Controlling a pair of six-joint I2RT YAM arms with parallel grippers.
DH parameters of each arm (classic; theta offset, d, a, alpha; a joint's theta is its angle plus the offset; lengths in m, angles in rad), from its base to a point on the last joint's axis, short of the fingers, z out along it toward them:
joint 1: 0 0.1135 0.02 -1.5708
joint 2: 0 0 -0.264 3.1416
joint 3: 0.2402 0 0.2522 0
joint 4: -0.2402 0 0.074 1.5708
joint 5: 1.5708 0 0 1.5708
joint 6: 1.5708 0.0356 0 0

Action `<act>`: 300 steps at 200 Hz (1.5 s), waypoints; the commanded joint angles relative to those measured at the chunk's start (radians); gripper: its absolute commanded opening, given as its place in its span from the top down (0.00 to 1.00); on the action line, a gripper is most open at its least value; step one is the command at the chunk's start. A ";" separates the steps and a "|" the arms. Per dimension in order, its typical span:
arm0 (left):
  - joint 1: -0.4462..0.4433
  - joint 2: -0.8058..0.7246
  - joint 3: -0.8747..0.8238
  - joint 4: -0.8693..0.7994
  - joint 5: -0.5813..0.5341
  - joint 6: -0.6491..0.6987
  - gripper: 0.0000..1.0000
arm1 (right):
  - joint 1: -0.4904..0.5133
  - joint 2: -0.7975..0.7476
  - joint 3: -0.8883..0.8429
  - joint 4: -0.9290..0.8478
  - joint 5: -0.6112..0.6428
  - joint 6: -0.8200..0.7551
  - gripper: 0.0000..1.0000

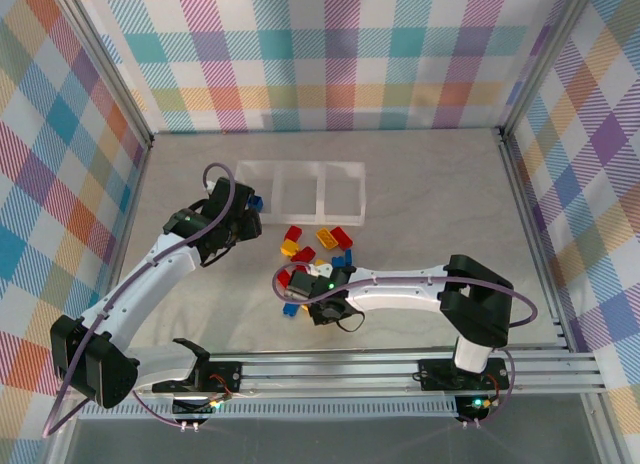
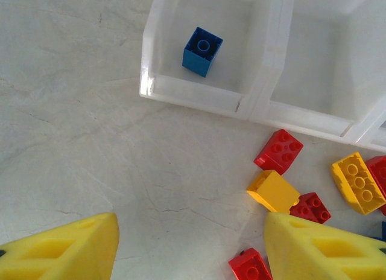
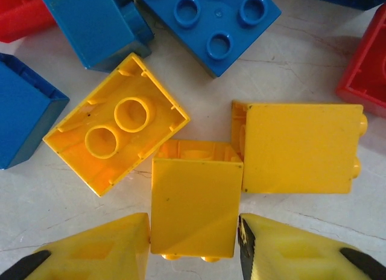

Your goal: Sort the legos into containers by color

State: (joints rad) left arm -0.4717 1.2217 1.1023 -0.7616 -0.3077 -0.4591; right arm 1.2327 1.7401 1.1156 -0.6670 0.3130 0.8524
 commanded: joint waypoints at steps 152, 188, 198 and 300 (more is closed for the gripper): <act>-0.028 -0.086 0.010 -0.030 0.005 -0.001 0.34 | -0.139 -0.212 0.061 -0.055 -0.045 -0.243 0.69; -0.040 -0.122 -0.022 -0.029 0.008 -0.025 0.34 | -0.268 -0.233 0.112 -0.022 -0.058 -0.381 0.69; -0.045 -0.129 -0.027 -0.027 0.015 -0.032 0.34 | -0.306 -0.228 0.133 -0.009 -0.055 -0.426 0.69; -0.138 -0.073 -0.031 -0.065 0.040 -0.067 0.35 | -0.660 0.164 0.528 0.049 -0.162 -0.676 0.68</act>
State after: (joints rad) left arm -0.5877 1.1488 1.0676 -0.7898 -0.2703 -0.5091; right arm 0.6163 1.8050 1.5494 -0.6144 0.2031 0.2371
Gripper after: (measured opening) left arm 0.654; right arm 0.319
